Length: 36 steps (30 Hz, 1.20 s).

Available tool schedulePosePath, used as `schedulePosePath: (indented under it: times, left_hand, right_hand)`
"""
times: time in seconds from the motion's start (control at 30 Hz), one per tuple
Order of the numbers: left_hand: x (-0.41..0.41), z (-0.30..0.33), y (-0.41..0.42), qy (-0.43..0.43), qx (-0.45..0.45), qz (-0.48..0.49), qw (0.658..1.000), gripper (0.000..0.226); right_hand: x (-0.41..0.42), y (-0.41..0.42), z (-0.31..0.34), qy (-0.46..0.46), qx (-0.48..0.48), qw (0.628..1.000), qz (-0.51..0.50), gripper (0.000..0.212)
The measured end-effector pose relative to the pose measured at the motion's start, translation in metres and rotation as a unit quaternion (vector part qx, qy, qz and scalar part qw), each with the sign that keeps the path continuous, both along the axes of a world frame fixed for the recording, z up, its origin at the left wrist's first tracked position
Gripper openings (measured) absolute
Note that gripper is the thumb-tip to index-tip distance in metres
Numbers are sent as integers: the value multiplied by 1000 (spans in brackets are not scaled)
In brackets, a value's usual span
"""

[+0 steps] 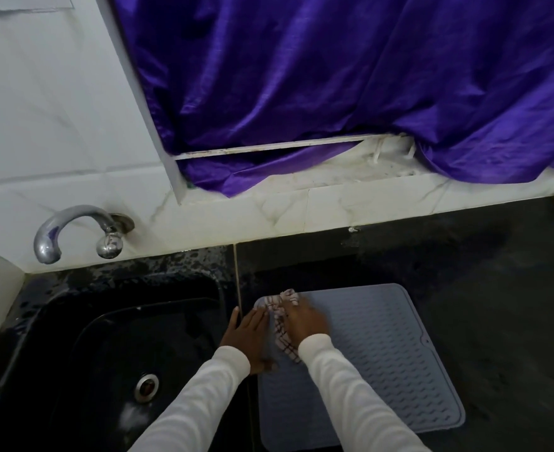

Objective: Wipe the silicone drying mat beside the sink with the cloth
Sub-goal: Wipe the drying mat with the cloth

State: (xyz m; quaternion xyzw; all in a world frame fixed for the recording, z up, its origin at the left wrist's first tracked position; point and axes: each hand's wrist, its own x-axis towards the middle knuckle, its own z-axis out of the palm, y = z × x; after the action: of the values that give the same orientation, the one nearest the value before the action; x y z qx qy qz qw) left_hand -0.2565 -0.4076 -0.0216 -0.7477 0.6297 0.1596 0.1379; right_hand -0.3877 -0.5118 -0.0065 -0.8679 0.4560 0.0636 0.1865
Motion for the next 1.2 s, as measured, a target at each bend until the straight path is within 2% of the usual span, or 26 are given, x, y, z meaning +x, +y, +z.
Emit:
schedulePosePath:
  times: [0.1, 0.27, 0.4, 0.5, 0.7, 0.97, 1.03, 1.1, 1.2]
  left_hand:
    - [0, 1, 1, 5, -3, 5, 1000, 116]
    - [0, 0, 2, 39, -10, 20, 999, 115]
    - [-2, 1, 3, 49, -13, 22, 998, 114]
    - [-4, 1, 4, 58, -22, 28, 998, 114]
    - [-7, -2, 7, 48, -34, 22, 998, 113]
    - [-12, -5, 10, 39, -23, 25, 999, 113]
    - [-12, -5, 10, 34, -17, 25, 999, 113]
    - [-13, -3, 9, 30, -13, 24, 999, 114]
    - [-15, -1, 6, 33, -7, 29, 999, 113]
  right_hand:
    - [-32, -25, 0, 15, -18, 1000, -12, 55]
    - [-96, -69, -5, 24, -7, 990, -137, 48]
    - [-172, -103, -4, 23, -10, 968, -249, 47]
    - [-199, -120, -5, 44, -17, 957, -287, 51]
    - [-193, -128, -16, 22, -54, 957, -285, 48]
    - [-184, -145, -13, 13, -31, 953, -300, 48]
    - [-172, -139, -9, -16, -36, 952, -303, 45]
    - [-147, -118, -7, -64, -45, 969, -233, 43]
    - [-93, -61, -11, -126, -21, 989, -76, 46]
